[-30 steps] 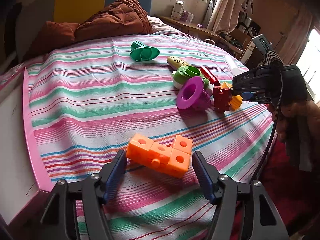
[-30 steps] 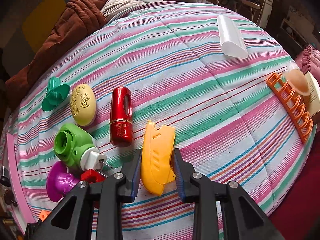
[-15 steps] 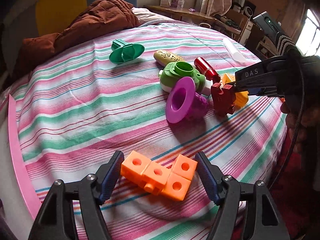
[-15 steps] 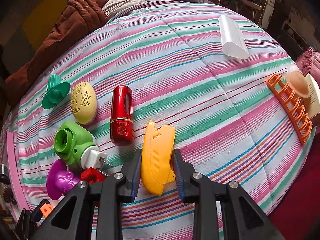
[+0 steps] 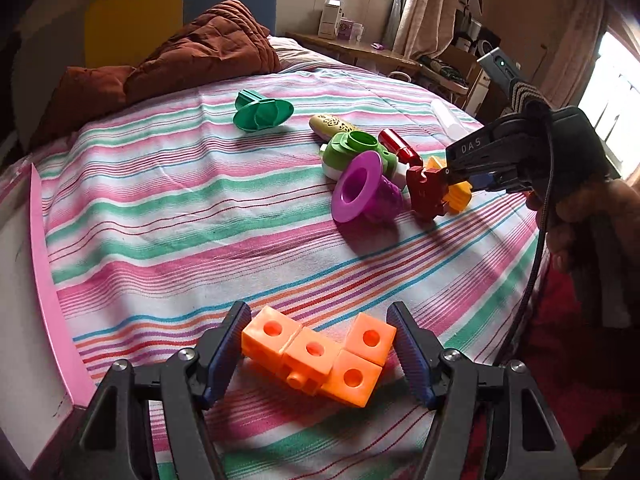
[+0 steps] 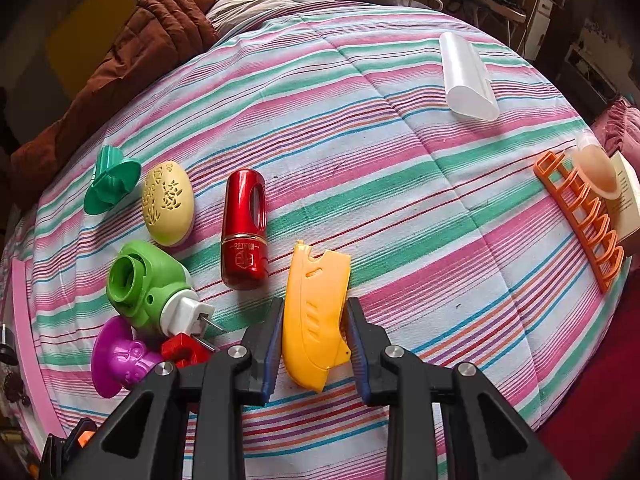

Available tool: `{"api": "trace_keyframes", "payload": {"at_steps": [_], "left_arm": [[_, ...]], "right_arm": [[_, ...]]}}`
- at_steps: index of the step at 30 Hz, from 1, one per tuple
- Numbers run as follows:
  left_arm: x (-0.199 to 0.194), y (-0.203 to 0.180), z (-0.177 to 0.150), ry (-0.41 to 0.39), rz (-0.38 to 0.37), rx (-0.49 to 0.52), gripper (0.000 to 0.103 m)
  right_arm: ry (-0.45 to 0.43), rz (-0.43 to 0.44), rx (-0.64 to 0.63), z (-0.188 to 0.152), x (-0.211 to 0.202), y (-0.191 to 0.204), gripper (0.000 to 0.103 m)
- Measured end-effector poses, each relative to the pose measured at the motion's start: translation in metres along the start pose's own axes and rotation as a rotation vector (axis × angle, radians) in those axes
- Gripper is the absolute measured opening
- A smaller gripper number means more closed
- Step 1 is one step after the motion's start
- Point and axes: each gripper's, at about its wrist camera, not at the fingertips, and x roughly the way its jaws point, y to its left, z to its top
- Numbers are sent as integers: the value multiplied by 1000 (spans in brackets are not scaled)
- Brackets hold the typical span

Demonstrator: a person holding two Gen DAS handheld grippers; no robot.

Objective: Organize rigid objects
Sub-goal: 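Lower the orange cubes into the tray and open the left tool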

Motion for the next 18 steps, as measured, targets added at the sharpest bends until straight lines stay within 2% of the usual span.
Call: {"api": "trace_keyframes", "payload": {"at_steps": [6, 10, 15, 18], "left_arm": [[-30, 4, 4, -67, -9, -30, 70], [-58, 21, 10, -121, 22, -87, 70], [-101, 67, 3, -180, 153, -173, 71], [-120, 104, -12, -174, 265, -240, 71]], "right_arm": [[-10, -25, -34, 0, 2, 6, 29], [-16, -32, -47, -1, 0, 7, 29], [-22, -49, -71, -3, 0, 11, 29], [-23, -50, -72, -3, 0, 12, 29]]}}
